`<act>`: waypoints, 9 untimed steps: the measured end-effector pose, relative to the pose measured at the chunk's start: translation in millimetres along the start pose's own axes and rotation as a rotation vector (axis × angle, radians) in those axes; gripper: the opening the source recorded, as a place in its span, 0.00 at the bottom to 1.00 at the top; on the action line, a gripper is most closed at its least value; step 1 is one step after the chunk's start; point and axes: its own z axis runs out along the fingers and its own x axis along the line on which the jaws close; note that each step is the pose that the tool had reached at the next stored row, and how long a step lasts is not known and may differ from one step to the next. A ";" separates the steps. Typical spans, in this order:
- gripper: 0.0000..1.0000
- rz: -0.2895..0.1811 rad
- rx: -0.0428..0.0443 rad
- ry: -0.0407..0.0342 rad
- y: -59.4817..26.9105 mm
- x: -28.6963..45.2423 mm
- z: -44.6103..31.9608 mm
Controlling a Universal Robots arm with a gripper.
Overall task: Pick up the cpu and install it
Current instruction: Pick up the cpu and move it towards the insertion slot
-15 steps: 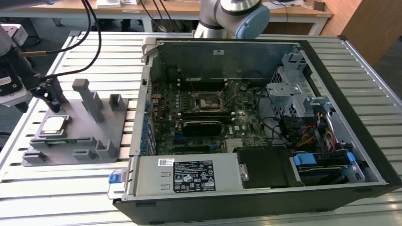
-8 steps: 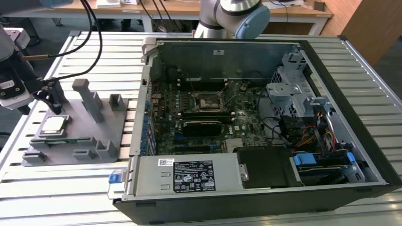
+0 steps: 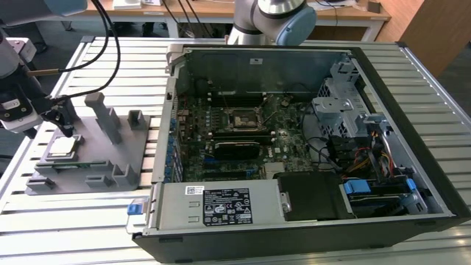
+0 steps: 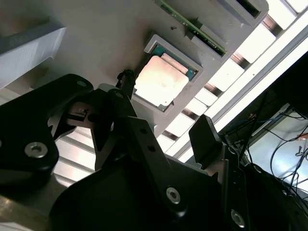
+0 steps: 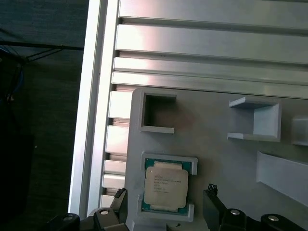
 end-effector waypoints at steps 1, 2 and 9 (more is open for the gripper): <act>0.72 0.000 0.0000 -0.0003 -0.3 0.0 0.5; 0.72 0.000 -0.0001 -0.0004 -0.6 0.0 1.0; 0.72 0.000 0.0013 -0.0001 -1.2 0.0 3.6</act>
